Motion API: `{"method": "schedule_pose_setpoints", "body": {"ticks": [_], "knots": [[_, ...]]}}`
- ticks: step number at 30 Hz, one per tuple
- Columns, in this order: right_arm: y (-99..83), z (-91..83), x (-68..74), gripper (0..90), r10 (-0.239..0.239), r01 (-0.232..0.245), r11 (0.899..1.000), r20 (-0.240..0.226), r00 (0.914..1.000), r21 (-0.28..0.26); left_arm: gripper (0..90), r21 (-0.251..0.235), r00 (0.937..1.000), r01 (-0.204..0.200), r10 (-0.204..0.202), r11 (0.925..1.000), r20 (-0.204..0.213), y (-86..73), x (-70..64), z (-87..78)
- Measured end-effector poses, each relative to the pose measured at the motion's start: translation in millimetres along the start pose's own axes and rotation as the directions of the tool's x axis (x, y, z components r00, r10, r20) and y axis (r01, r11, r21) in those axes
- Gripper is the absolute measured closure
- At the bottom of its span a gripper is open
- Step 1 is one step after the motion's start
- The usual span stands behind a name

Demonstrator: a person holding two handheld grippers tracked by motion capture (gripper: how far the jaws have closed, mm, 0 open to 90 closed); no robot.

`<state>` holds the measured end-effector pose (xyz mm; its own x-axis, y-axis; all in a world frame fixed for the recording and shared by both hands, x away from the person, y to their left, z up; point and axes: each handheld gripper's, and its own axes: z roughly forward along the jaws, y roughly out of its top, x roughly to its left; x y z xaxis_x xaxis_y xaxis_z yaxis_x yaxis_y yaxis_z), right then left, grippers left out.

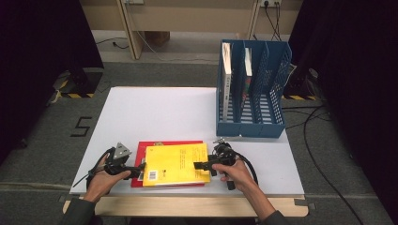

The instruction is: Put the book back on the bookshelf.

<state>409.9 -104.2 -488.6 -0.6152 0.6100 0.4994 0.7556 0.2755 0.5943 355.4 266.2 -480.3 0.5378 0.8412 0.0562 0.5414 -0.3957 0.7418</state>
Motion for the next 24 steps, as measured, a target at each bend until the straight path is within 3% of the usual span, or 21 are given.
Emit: {"method": "schedule_pose_setpoints", "body": {"ticks": [6,8,10,12,19,22,24], "knots": [[-0.9,-1.1,0.1,21.5,0.064,-0.064,0.997,0.005,0.9979,-0.032,32.5,-0.011,0.9994,-0.032,0.032,0.9994,0.01,0.2,-4.5,-1.6],[-0.5,-4.7,-2.3,25.7,0.105,-0.106,0.993,-0.018,0.9943,-0.053,32.9,-0.014,0.9993,-0.035,0.035,0.9993,0.009,0.2,-5.7,-1.5],[1.2,-11.6,-4.3,31.3,0.146,-0.153,0.982,-0.069,0.9869,-0.113,34.1,-0.017,0.9994,-0.034,0.034,0.9993,0.011,0.2,-6.2,-1.1],[4.4,-15.6,-4.0,33.2,0.134,-0.147,0.979,-0.099,0.986,-0.138,34.3,-0.017,0.9994,-0.031,0.031,0.9994,0.016,0.5,-6.5,-0.5],[6.5,-16.7,-6.2,39.7,0.108,-0.122,0.98,-0.091,0.99,-0.159,39.1,-0.025,0.9993,-0.025,0.026,0.9994,0.029,0.8,-8.4,0.7],[3.6,-12.1,-10.3,44.6,0.131,-0.142,0.976,-0.075,0.9885,-0.163,39.7,-0.034,0.9994,-0.014,0.015,0.9993,0.032,0.0,-8.7,1.4],[1.6,-5.9,-9.8,48.1,0.144,-0.165,0.976,-0.146,0.9788,-0.141,44.5,-0.045,0.9981,-0.003,0.005,0.999,0.061,0.8,-12.1,3.9]]}}
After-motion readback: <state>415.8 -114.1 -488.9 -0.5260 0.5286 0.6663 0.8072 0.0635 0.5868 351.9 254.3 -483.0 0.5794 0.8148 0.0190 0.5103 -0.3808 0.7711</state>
